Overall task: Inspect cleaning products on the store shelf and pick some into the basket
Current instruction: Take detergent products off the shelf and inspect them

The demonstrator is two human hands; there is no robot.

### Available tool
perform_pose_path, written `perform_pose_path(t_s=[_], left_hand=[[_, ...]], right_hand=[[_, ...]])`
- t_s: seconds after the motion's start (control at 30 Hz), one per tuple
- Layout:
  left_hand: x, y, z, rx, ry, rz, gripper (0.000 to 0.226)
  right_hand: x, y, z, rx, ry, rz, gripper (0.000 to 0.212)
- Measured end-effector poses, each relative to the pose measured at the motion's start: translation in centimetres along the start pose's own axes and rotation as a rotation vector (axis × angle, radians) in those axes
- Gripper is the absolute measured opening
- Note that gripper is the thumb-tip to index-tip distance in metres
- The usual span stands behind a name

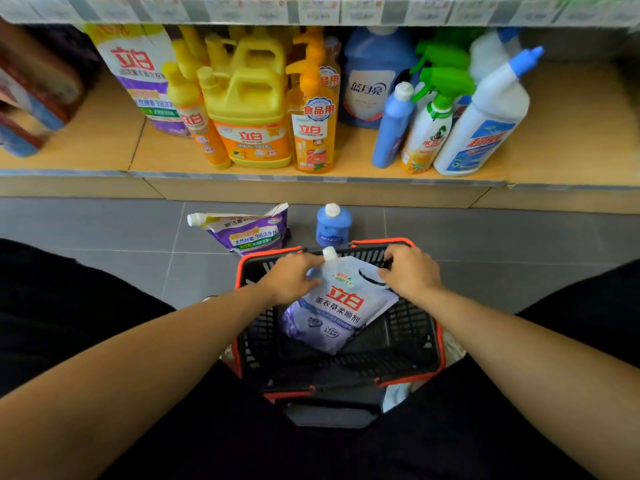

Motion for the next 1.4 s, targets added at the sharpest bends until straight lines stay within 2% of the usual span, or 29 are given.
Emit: perform_pose_path(t_s=[0.13, 0.23, 0.3, 0.43, 0.57, 0.77, 0.9, 1.07, 1.2, 1.3, 1.4], left_hand=[[-0.3, 3.1, 0.0, 0.099, 0.015, -0.318, 0.026], [-0.3, 4.9, 0.9, 0.072, 0.101, -0.363, 0.02], [-0.3, 6.5, 1.4, 0.072, 0.156, -0.406, 0.017], [-0.7, 11.4, 1.7, 0.096, 0.187, -0.596, 0.005], [-1.3, 17.1, 3.0, 0.152, 0.322, -0.705, 0.013], [-2.0, 25.6, 6.5, 0.249, 0.394, -0.883, 0.015], [-3.0, 30.8, 9.5, 0.402, 0.39, -0.948, 0.015], [-4.6, 36.6, 13.4, 0.641, 0.383, -1.028, 0.007], [-5.1, 40.0, 16.0, 0.689, 0.367, -1.08, 0.022], [-5.5, 41.3, 17.4, 0.666, 0.358, -1.124, 0.04], [-6.5, 42.2, 17.9, 0.718, 0.272, -1.09, 0.064]], right_hand=[[-0.7, 1.4, 0.5, -0.062, 0.02, -0.126, 0.009], [-1.4, 2.3, 1.9, -0.155, 0.169, -0.199, 0.007], [-1.9, 2.7, 3.4, -0.161, 0.279, -0.172, 0.012], [-3.4, 4.8, 6.7, -0.231, 0.391, -0.15, 0.024], [-5.5, 9.0, 10.7, -0.323, 0.441, -0.287, 0.026], [-8.7, 15.2, 19.2, -0.319, 0.576, -0.469, 0.041], [-10.7, 18.3, 25.0, -0.249, 0.649, -0.579, 0.054], [-13.6, 20.4, 30.7, -0.209, 0.681, -0.61, 0.064], [-16.1, 21.0, 33.9, -0.215, 0.679, -0.561, 0.063], [-17.5, 21.0, 35.1, -0.319, 0.58, -0.534, 0.049], [-17.9, 20.5, 35.7, -0.365, 0.503, -0.547, 0.037]])
Point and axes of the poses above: each hand's wrist, its own x-axis away from the middle knuckle, its own y-axis out of the back of the hand, z = x × y, the point moved 4 cm from there along -x, towards the middle knuckle, and after that the axes turned 14 degrees about x, right-handed, at the moved point
